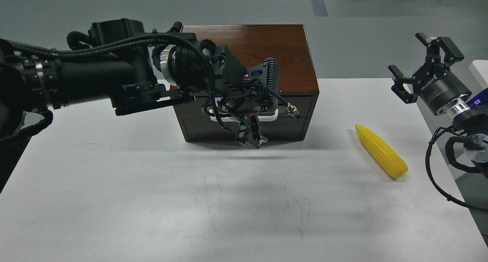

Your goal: Put corn in drawer with both arms

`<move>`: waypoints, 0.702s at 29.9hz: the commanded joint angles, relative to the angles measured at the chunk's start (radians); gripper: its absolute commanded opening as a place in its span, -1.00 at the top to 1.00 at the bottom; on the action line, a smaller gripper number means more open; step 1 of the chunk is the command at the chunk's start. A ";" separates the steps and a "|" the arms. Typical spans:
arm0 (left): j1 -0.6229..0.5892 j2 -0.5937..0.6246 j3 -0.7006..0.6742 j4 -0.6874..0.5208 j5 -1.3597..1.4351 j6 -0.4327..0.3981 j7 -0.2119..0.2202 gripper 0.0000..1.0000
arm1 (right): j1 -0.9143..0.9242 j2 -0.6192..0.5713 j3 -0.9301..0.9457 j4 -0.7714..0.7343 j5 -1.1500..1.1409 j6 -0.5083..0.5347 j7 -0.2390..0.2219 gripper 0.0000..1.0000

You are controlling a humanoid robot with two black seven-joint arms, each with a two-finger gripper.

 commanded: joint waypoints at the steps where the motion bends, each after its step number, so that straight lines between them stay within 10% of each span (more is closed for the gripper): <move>1: 0.002 -0.001 0.002 0.000 0.000 0.000 0.000 -0.97 | 0.000 0.000 0.000 0.000 0.000 0.000 0.001 -1.00; 21: 0.016 0.002 0.039 -0.006 0.003 0.000 0.000 -0.97 | -0.006 0.000 0.001 0.001 0.001 0.000 0.002 -1.00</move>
